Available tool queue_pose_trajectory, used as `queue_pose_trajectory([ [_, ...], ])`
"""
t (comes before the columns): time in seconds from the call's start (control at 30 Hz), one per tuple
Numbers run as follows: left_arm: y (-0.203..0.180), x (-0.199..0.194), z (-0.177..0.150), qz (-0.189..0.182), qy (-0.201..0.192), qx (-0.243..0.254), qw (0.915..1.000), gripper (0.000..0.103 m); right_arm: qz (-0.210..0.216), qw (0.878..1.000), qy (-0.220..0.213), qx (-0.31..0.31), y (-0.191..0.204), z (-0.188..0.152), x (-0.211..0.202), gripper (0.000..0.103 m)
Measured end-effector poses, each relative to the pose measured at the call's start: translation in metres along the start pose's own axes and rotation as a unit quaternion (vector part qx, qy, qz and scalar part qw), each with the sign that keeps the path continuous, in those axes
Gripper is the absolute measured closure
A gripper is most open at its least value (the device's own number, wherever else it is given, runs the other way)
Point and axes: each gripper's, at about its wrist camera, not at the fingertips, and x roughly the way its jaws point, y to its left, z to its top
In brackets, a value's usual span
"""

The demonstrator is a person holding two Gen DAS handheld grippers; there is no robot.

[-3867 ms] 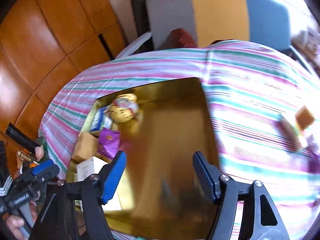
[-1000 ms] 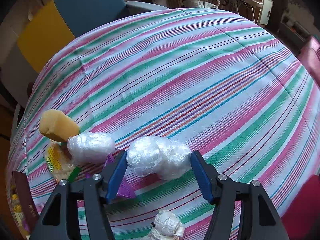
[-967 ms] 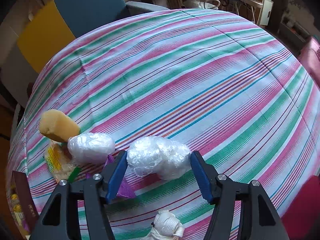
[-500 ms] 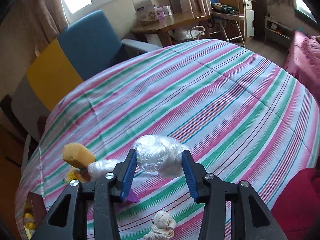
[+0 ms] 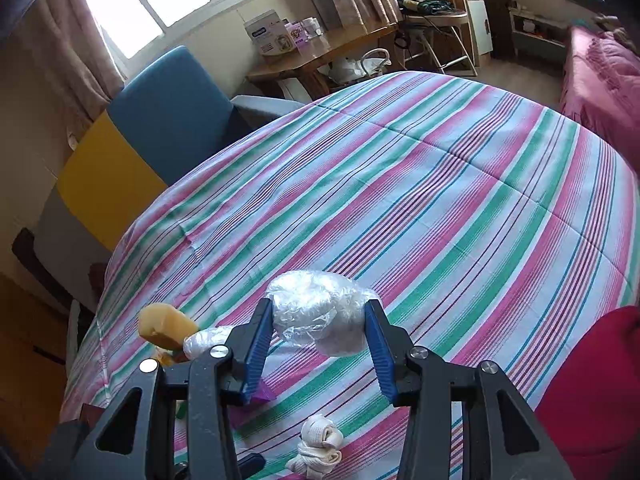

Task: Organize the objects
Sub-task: 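Grasp the plastic-wrapped white bundle with the right gripper while the left grasps the white knotted cloth, then carry the white knotted cloth into the gold tray and open the left gripper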

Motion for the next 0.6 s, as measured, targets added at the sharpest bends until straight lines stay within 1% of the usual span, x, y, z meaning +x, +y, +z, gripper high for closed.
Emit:
queue_pose_trajectory([
  [0.13, -0.002, 0.014, 0.007, -0.005, 0.002, -0.003, 1.0, 0.06, 0.003, 1.0, 0.002, 0.004, -0.002, 0.0, 0.001, 0.057],
  [0.17, -0.005, 0.019, 0.008, 0.001, 0.004, -0.001, 1.0, 0.061, 0.003, 1.0, 0.002, 0.003, -0.001, 0.0, 0.001, 0.057],
  [0.23, -0.009, 0.026, 0.009, 0.024, 0.003, 0.011, 0.9997, 0.071, 0.001, 1.0, 0.002, 0.002, -0.001, 0.001, 0.002, 0.057],
  [0.3, -0.012, 0.025, 0.007, 0.034, -0.003, 0.017, 0.9993, 0.075, 0.001, 1.0, 0.006, 0.003, -0.002, 0.001, 0.003, 0.057],
  [0.37, -0.011, 0.018, 0.001, 0.043, -0.006, 0.009, 0.999, 0.075, 0.003, 1.0, 0.013, -0.006, 0.0, 0.001, 0.007, 0.057],
  [0.43, -0.012, 0.003, -0.009, 0.06, -0.025, 0.013, 0.9978, 0.075, 0.015, 0.999, 0.025, -0.02, 0.006, 0.0, 0.012, 0.057],
  [0.5, -0.01, -0.017, -0.021, 0.065, -0.043, 0.005, 0.997, 0.075, 0.031, 0.998, 0.042, -0.039, 0.014, -0.004, 0.017, 0.057],
  [0.6, -0.004, -0.043, -0.039, 0.079, -0.06, -0.013, 0.995, 0.075, 0.024, 0.996, 0.058, -0.064, 0.023, -0.008, 0.024, 0.057],
])
